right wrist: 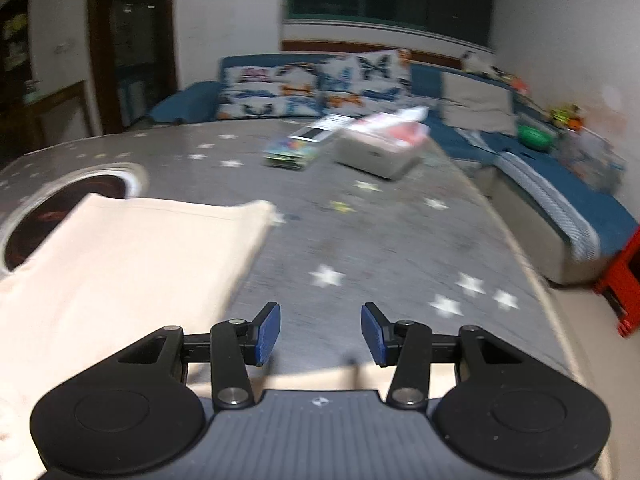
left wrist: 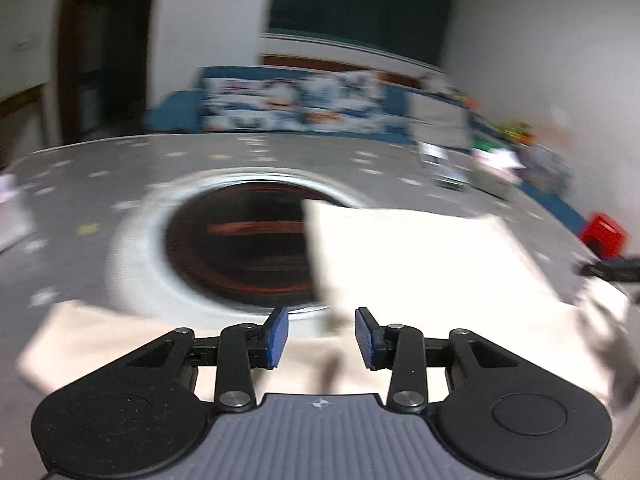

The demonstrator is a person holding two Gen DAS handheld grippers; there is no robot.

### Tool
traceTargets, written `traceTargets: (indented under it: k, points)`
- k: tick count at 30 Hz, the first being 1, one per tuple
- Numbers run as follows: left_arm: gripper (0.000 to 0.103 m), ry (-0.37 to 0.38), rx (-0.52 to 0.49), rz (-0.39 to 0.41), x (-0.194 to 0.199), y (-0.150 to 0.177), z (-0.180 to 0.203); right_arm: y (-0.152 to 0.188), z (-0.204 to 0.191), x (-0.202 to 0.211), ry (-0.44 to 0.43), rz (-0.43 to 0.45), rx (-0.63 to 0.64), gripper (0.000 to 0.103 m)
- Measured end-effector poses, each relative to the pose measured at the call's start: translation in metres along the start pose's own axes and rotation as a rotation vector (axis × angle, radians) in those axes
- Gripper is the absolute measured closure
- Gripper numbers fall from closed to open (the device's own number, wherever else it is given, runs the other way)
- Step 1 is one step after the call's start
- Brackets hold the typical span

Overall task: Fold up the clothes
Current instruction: 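Grasp the sweatshirt side edge with the right gripper and fold it inward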

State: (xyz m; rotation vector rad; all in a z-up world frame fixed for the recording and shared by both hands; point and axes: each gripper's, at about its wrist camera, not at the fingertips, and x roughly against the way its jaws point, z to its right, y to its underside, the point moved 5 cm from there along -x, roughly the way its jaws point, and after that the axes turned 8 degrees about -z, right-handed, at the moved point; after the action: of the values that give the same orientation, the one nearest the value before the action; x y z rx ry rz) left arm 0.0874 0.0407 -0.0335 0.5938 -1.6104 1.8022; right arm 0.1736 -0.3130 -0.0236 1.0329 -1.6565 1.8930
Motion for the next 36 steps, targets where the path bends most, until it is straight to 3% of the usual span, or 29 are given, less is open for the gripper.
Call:
traceTargets:
  k: [4,9,17,27,36]
  points:
    - [0.070,0.017,-0.022,-0.053,-0.024,0.002,0.011,-0.007,-0.028,-0.007,-0.059,-0.004,0.048,0.058]
    - [0.077,0.017,-0.004,-0.078,-0.029,0.007,-0.006,-0.010,-0.054,-0.020,-0.107,-0.027,0.106,0.058]
    - [0.077,0.014,-0.019,-0.078,-0.040,-0.018,-0.001,-0.026,-0.051,-0.052,-0.112,-0.066,0.077,0.061]
    - [0.077,0.010,-0.068,-0.124,-0.102,-0.070,0.003,-0.059,-0.047,-0.091,-0.106,-0.076,0.040,0.096]
    - [0.077,-0.043,-0.108,-0.144,-0.153,-0.105,-0.005,-0.087,-0.054,-0.119,-0.091,-0.072,0.081,0.099]
